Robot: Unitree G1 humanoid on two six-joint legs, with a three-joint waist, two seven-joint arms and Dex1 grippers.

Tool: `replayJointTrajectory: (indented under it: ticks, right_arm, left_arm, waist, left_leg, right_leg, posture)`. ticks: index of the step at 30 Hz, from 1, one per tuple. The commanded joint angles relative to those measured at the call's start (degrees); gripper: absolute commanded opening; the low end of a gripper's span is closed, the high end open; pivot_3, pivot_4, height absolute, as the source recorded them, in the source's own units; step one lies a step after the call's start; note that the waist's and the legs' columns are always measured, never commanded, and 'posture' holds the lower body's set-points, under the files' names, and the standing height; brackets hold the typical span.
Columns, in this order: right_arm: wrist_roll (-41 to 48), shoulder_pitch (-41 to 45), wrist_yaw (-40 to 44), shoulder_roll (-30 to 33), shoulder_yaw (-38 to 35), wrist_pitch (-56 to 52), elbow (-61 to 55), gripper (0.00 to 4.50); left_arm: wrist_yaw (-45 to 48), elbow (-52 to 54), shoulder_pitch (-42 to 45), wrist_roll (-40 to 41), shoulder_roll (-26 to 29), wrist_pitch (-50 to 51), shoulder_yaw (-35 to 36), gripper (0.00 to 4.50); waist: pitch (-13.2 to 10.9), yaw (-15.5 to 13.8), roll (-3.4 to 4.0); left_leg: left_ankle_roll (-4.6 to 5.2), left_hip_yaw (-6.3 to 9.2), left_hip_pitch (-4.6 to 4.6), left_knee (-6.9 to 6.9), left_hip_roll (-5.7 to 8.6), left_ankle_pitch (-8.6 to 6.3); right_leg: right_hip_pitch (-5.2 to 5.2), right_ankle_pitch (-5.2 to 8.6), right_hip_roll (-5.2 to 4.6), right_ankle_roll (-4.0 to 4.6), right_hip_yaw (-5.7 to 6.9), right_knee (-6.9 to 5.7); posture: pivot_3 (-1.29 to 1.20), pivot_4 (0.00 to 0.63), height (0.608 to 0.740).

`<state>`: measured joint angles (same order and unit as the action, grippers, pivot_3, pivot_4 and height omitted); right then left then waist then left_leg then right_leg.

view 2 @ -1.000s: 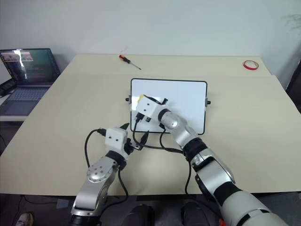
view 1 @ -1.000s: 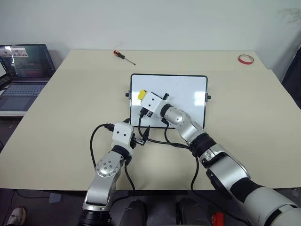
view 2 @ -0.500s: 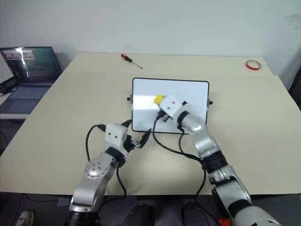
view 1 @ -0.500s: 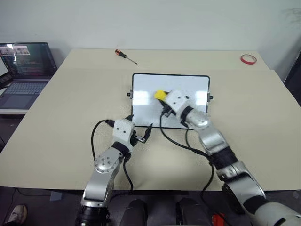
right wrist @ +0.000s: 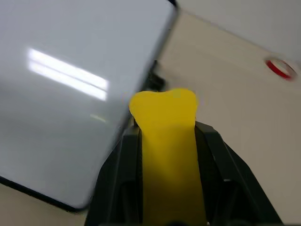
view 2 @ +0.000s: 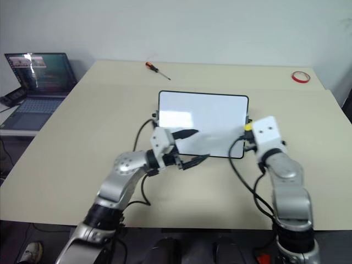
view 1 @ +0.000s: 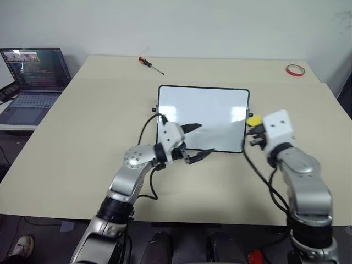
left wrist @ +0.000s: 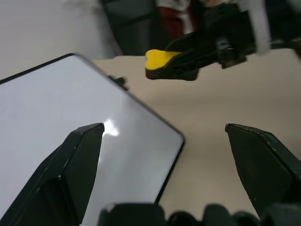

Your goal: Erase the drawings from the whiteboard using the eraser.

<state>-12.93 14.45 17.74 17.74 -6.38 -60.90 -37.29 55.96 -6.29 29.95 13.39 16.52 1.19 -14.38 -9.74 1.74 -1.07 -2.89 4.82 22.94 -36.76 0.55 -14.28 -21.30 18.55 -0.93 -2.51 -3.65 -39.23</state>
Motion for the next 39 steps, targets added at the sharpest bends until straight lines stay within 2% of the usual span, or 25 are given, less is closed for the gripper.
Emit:
replayJointTrajectory:
  ticks: [1,7,13,29,39]
  right_arm:
    - [0.6,-0.2,-2.5,-2.3,-4.8,-6.3,-4.8,1.16]
    - [2.7,0.7,-3.7,-4.5,-8.8,-12.1,-5.5,1.16]
    - [6.6,2.1,-3.2,-5.2,-12.2,-14.4,-1.8,1.16]
    - [12.0,1.1,-4.7,-4.2,-10.8,-2.9,11.4,1.16]
    - [13.7,0.9,-5.9,-3.2,-10.6,-1.2,12.9,1.16]
  left_arm:
    - [9.0,-5.9,4.3,1.3,-1.3,-3.4,-2.6,4.5]
    - [15.7,-14.3,8.7,-0.9,-2.4,-9.1,-4.5,4.5]
    - [15.5,-21.1,11.7,-3.9,-3.6,-13.9,-4.2,4.5]
    - [14.2,-19.9,10.9,-6.0,-2.8,-14.4,-4.1,4.5]
    - [14.0,-19.3,11.0,-6.3,-2.6,-13.7,-3.6,4.5]
  waist:
    - [0.0,0.4,0.01]
    - [0.0,0.9,0.02]
    - [0.0,0.7,0.02]
    - [0.0,0.8,0.02]
    - [0.0,0.8,0.02]
  left_leg:
    - [0.0,-0.08,-0.01,0.02,-0.03,0.0]
    - [0.02,-0.08,-0.01,0.06,-0.09,0.0]
    - [0.04,-0.07,0.01,0.05,-0.06,-0.01]
    - [0.05,-0.08,0.01,0.08,-0.08,-0.01]
    - [0.05,-0.07,0.01,0.07,-0.08,-0.01]
  right_leg:
    - [-0.03,0.0,0.02,0.0,-0.09,0.0]
    - [-0.05,0.0,0.28,0.01,-0.14,0.0]
    - [-0.02,0.0,0.27,0.0,-0.13,0.07]
    - [-0.04,0.0,0.27,0.0,-0.14,0.08]
    - [-0.04,0.0,0.28,0.0,-0.14,0.07]
  posture:
    - [0.0,0.15,0.74]
    - [0.0,0.15,0.74]
    - [0.0,0.15,0.74]
    - [0.0,0.15,0.74]
    - [0.0,0.15,0.74]
